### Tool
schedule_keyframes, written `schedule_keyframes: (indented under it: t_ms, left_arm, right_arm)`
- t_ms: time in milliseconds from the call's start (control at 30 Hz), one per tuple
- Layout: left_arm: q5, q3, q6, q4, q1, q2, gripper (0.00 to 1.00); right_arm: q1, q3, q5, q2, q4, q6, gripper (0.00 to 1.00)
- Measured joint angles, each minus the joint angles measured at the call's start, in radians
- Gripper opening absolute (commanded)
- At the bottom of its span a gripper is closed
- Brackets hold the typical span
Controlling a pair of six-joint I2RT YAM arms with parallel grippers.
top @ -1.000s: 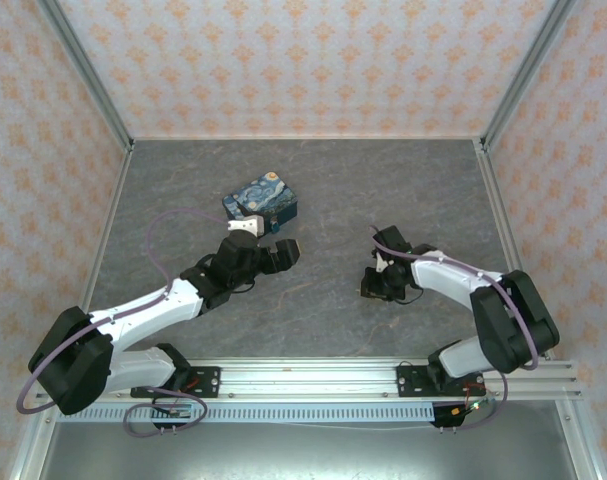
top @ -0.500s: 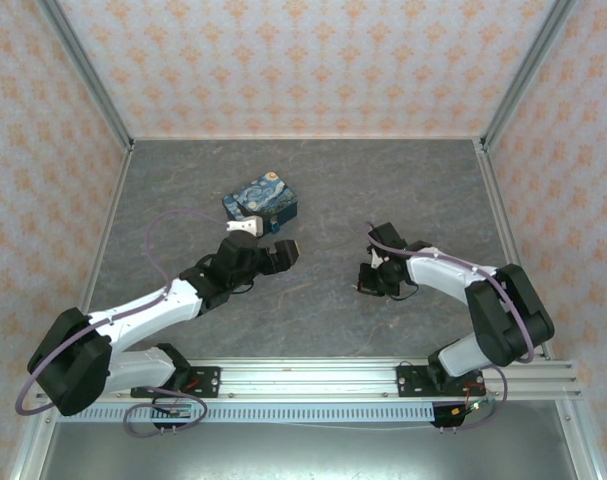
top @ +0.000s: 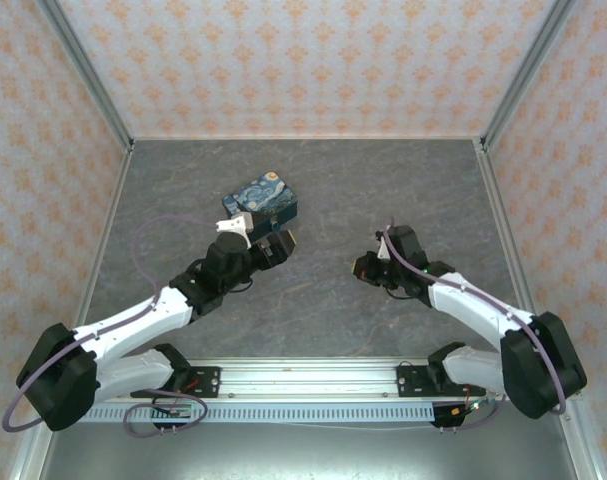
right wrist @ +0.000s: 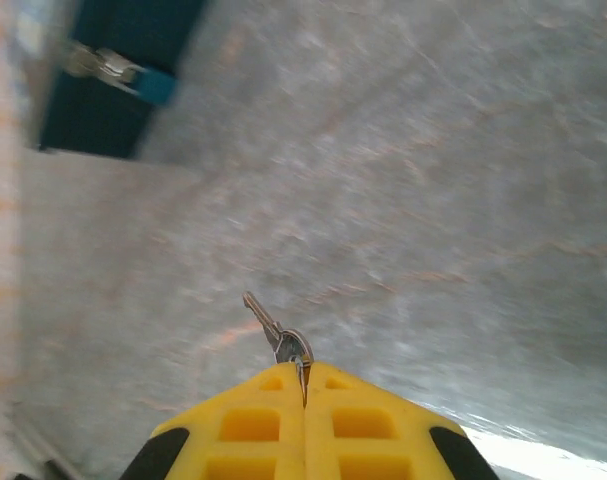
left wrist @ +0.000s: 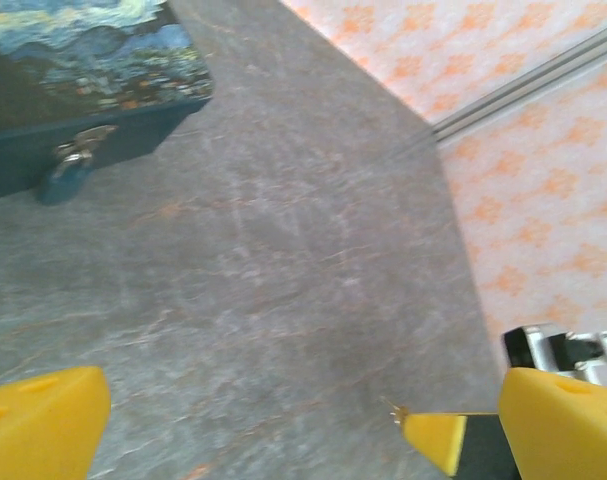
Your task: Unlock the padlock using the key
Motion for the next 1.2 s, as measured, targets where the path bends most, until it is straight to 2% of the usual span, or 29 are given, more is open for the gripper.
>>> schedule_keyframes:
  t_ms: [233, 400, 733, 967, 1200]
  left_arm:
    - [0.065, 0.014, -0.073, 0.14, -0.005, 0.005, 0.88]
    - [0.105, 0.09, -0.084, 0.219, -0.032, 0.053, 0.81]
    - [0.151, 0.217, -0.083, 0.315, -0.113, 0.212, 0.7]
    - [0.159, 0.277, -0.084, 0.318, -0.137, 0.301, 0.57]
    - [0.163, 0.292, -0.084, 0.322, -0.143, 0.314, 0.42]
  right_arm:
    - [0.009, -0.033, -0.046, -0.106, 0.291, 0.134, 0.0]
    - [0.022, -0.011, -0.059, -0.173, 0.365, 0.166, 0.0]
    - [0.025, 0.019, -0.103, -0.197, 0.389, 0.185, 0.0]
    - [0.032, 0.019, -0.119, -0.208, 0.373, 0.184, 0.0]
    - [0.032, 0.019, -0.12, -0.232, 0.351, 0.183, 0.0]
